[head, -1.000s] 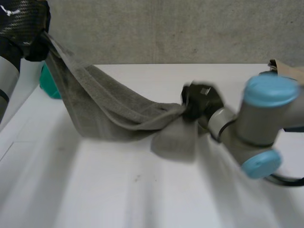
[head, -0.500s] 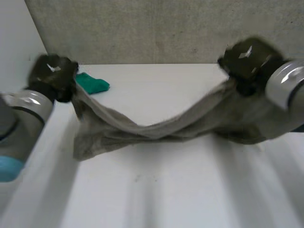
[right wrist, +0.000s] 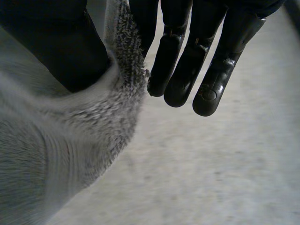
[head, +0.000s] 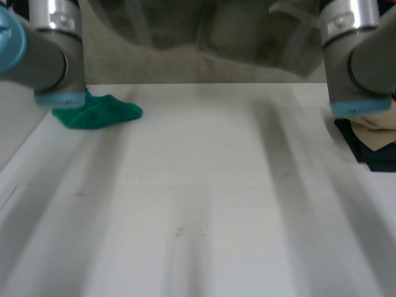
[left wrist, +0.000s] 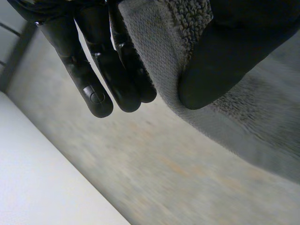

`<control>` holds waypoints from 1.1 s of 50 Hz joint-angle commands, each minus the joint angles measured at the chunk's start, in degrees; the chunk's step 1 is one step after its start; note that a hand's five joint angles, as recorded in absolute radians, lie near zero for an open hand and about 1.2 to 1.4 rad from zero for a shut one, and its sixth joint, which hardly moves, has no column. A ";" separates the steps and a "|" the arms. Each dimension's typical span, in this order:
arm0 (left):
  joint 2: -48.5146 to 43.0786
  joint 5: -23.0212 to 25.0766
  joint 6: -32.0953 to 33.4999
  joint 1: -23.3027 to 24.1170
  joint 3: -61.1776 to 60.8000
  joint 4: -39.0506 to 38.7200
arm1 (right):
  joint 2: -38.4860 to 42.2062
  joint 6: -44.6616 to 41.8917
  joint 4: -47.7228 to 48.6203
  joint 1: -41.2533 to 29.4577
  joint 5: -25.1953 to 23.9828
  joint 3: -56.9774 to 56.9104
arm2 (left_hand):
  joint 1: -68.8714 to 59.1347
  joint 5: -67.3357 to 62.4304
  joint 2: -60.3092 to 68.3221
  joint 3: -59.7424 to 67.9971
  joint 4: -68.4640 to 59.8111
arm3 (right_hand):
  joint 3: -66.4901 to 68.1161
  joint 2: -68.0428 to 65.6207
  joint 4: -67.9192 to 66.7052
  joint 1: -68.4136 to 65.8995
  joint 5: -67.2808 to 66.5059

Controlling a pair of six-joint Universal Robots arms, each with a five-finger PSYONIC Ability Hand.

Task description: Fold the laundry.

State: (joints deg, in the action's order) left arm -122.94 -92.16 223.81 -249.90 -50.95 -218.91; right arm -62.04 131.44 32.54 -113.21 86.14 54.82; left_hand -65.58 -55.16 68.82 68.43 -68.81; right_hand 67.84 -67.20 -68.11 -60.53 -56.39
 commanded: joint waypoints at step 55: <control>13.16 0.40 -8.57 -8.15 -48.01 1.56 | 1.13 26.15 -23.05 15.48 -13.98 41.07 | -14.42 -14.84 11.18 11.57 -11.19 | -35.39 34.75 35.66 28.08 33.93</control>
State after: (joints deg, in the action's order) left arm -109.59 -91.88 215.26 -257.58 -98.99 -217.39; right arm -63.28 161.77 6.43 -97.44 72.04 97.02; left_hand -65.58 -55.16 68.85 68.43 -68.96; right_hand 26.22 -21.47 -26.12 -24.29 -15.59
